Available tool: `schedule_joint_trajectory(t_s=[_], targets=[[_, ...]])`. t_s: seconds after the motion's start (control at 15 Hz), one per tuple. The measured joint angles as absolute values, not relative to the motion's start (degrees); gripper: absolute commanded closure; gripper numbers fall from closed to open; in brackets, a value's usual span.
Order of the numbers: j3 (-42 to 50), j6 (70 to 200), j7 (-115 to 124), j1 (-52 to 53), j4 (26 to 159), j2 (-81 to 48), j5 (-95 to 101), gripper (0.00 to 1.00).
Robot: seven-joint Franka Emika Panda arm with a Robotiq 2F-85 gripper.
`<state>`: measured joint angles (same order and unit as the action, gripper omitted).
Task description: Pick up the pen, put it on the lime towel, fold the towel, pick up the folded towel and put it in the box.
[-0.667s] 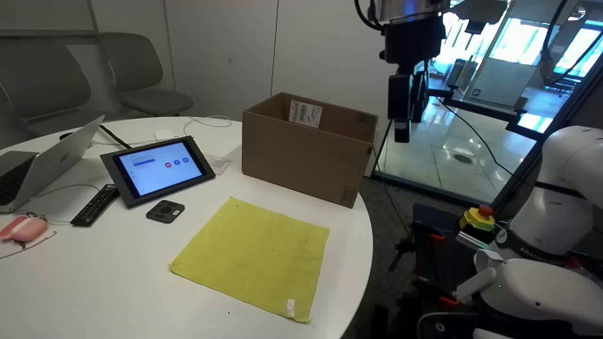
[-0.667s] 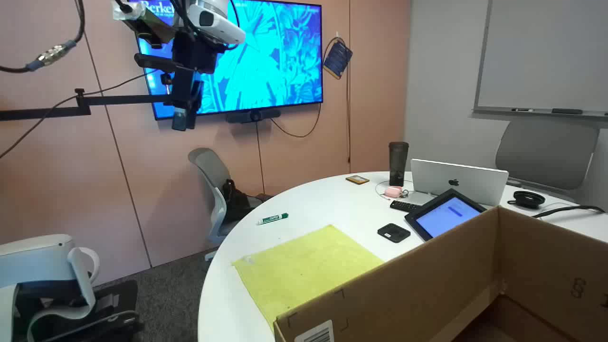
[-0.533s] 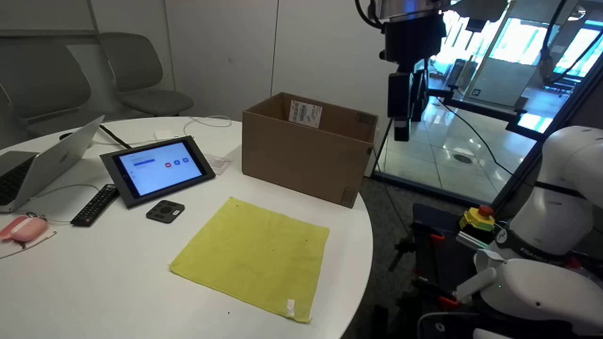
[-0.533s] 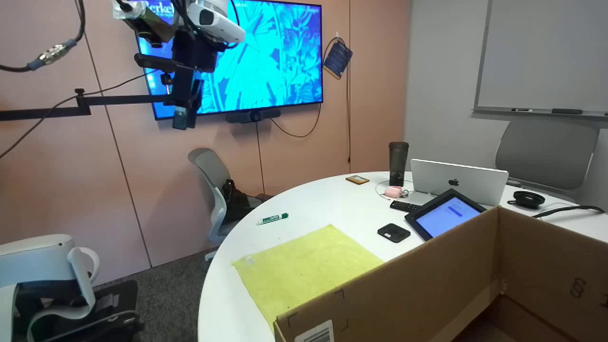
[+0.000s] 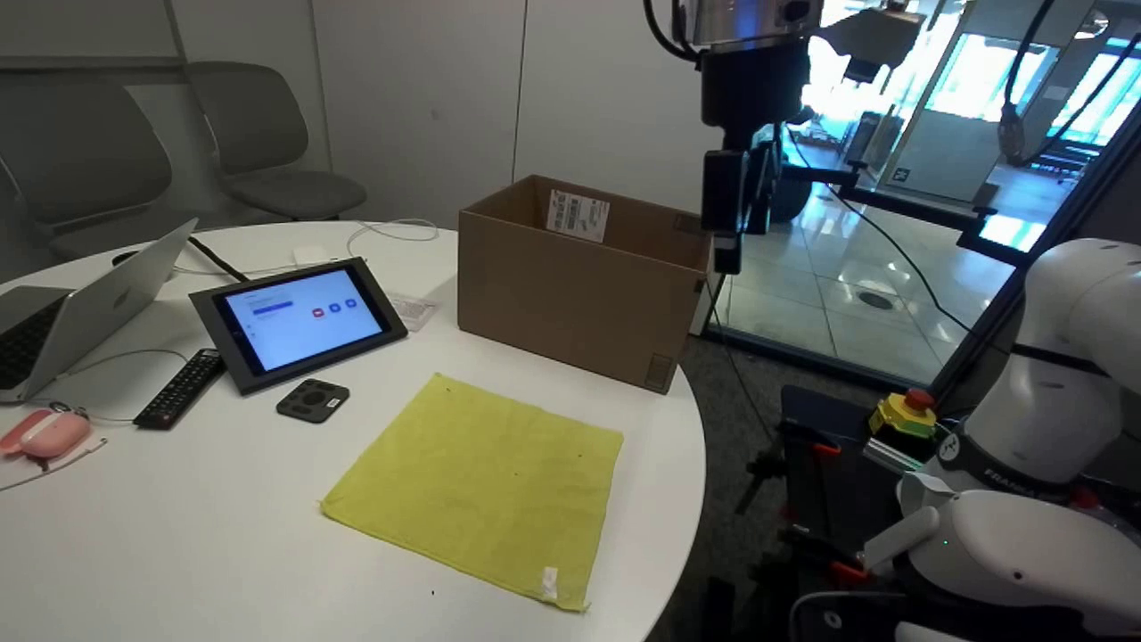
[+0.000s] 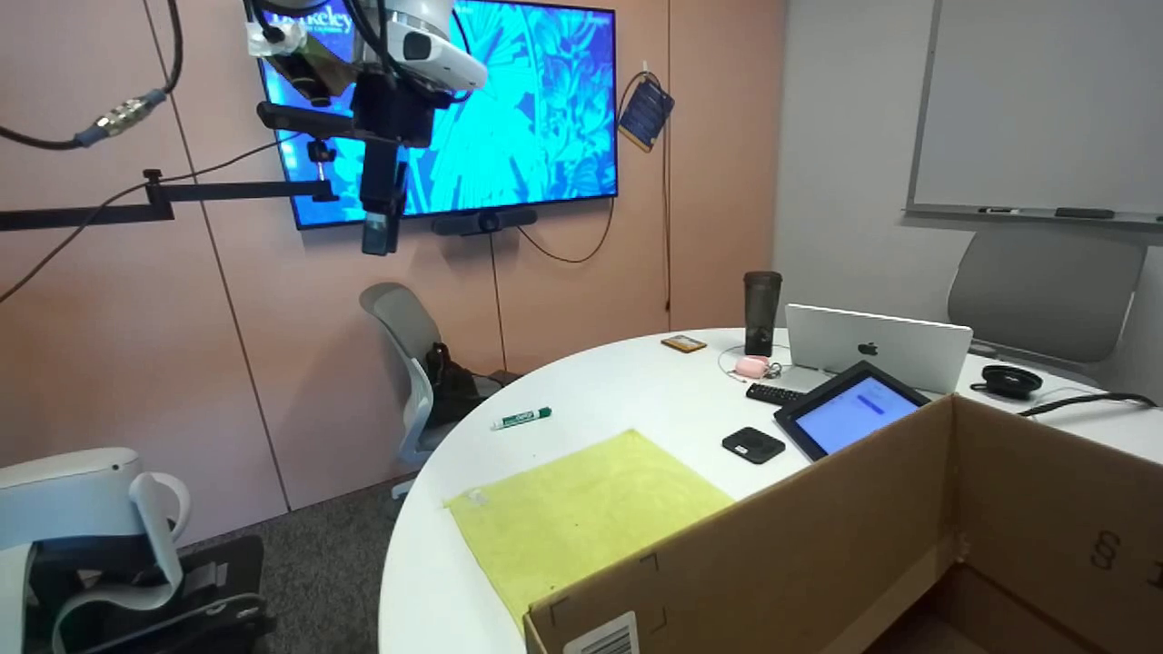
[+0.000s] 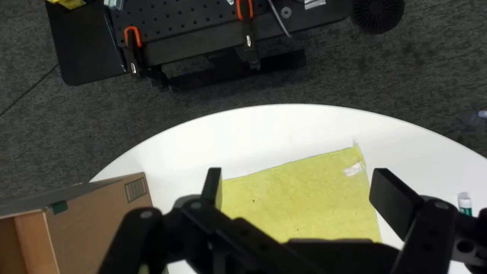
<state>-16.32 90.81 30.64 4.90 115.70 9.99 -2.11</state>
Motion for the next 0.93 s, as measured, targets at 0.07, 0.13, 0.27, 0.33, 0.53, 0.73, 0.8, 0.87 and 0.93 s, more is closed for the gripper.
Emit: schedule_joint_trajectory(t_s=[0.07, 0.13, 0.27, 0.33, 0.53, 0.73, 0.8, 0.87, 0.93], targets=[[-16.5, 92.8, 31.0, 5.4, 114.7, 8.3, -0.9, 0.00], [-16.6, 94.6, 31.5, 6.0, 113.4, 6.4, 0.3, 0.00], [-16.8, 97.3, 32.6, 7.5, 110.2, 1.6, 2.6, 0.00], [-16.8, 98.2, 33.1, 8.5, 108.0, -1.3, 3.8, 0.00], [-16.6, 99.2, 34.0, 11.5, 101.0, -9.9, 6.2, 0.00], [-16.0, 99.2, 34.7, 15.5, 93.2, -19.2, 6.8, 0.00], [-15.7, 99.2, 34.7, 17.0, 90.6, -22.1, 6.8, 0.00], [-15.2, 99.3, 34.7, 18.5, 88.1, -25.0, 6.8, 0.00], [-14.6, 99.3, 34.7, 19.9, 85.6, -27.8, 6.8, 0.00]])
